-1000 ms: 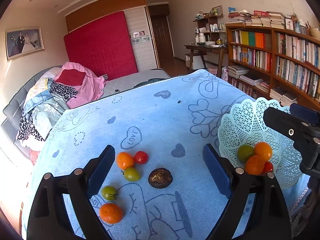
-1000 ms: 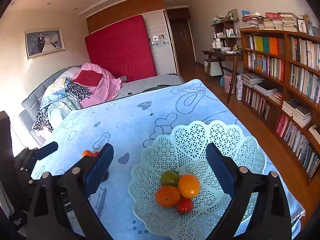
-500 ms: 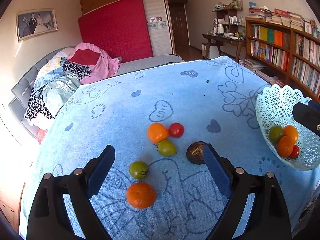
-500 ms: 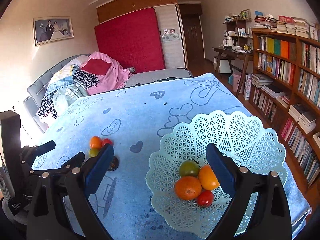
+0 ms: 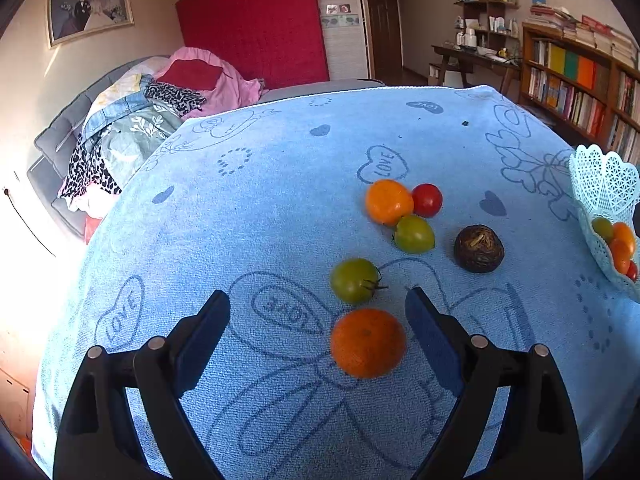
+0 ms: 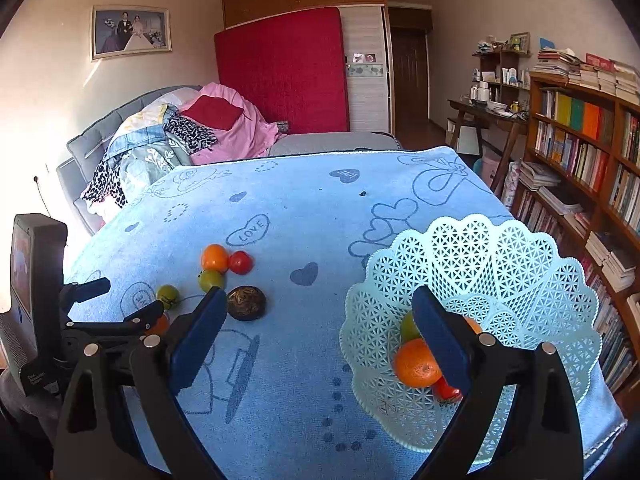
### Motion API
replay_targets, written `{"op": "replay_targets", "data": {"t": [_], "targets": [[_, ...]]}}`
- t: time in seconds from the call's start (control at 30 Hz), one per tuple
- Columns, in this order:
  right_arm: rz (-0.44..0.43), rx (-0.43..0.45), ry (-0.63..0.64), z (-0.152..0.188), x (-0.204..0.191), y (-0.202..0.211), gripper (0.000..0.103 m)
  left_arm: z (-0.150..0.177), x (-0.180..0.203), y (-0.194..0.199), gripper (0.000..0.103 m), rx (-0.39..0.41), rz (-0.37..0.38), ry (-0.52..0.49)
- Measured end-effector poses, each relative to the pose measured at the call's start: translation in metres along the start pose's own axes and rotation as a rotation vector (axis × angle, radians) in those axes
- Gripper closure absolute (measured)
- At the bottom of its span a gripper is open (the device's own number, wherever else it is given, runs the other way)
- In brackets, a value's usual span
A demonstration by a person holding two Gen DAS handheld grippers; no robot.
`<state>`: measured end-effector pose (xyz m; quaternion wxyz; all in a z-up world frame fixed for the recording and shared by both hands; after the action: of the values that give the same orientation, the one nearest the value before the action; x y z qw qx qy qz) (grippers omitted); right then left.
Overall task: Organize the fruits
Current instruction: 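Move both open tools away from the basket toward the fruits on the towel, then grasp the large orange with the left tool while the right tool grasps the dark brown fruit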
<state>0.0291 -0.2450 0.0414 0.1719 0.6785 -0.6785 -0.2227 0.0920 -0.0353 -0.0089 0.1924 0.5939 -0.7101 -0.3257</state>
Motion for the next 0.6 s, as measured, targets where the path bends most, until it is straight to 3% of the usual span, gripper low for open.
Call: {"op": "replay_targets", "data": {"t": [0.43,0.6], "targets": [[-0.047,-0.045,0.038,0.011,-0.021,-0.015,0.008,0.006,0.004,-0.010,0.034,-0.077,0.146,0.005],[-0.075,-0.052,0.048,0.011,-0.030,-0.019,0.008,0.007,0.007,-0.009,0.047,-0.083,0.193,-0.005]]}}
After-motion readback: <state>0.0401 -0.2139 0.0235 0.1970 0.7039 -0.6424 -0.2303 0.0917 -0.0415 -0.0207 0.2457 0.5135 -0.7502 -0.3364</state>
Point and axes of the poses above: each gripper's, at about its wrist camera, not at the fingertips, and y roughly against the way its jaws point, x to its right, z to its underside, the point moved 3 cm from there along -y, roughly the way its jaws point, and after that the axes turned 1 degree about y, right-handed, at the moved point
